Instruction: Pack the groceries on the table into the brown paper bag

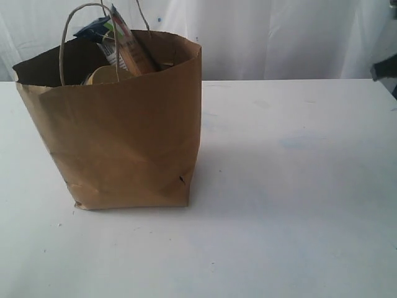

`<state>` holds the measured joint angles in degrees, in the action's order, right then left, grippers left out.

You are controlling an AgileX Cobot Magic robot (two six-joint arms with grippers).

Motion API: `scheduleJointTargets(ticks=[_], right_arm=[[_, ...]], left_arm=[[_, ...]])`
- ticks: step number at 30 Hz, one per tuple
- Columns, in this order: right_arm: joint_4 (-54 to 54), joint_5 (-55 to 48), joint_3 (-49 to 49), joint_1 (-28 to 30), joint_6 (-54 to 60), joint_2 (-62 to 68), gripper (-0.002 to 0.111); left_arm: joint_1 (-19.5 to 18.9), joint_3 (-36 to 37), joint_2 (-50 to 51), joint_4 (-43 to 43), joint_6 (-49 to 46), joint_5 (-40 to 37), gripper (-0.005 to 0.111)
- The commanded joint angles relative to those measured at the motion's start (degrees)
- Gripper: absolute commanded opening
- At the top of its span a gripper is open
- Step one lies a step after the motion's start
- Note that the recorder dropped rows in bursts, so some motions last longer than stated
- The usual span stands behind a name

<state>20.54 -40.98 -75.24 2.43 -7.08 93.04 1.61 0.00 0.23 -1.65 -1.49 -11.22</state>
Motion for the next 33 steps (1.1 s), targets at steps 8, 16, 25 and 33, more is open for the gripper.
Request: scheduleJointTargets(ticks=[8, 16, 25, 33], right_arm=[[-0.4, 38.8, 30.7, 1.6, -2.4, -11.4, 0.0], [-1.4, 56.1, 38.7, 1.6, -18.8, -21.2, 0.0], [0.2, 53.3, 38.7, 1.6, -18.1, -45.5, 0.0], [0.5, 43.3, 42.5, 1.6, -9.3, -56.4, 0.0]], left_arm=[[0.4, 0.0, -0.2, 0.0, 0.0, 0.0, 0.0], [0.4, 0.0, -0.2, 0.0, 0.0, 0.0, 0.0], [0.4, 0.0, -0.2, 0.0, 0.0, 0.0, 0.0], [0.4, 0.0, -0.2, 0.0, 0.0, 0.0, 0.0]])
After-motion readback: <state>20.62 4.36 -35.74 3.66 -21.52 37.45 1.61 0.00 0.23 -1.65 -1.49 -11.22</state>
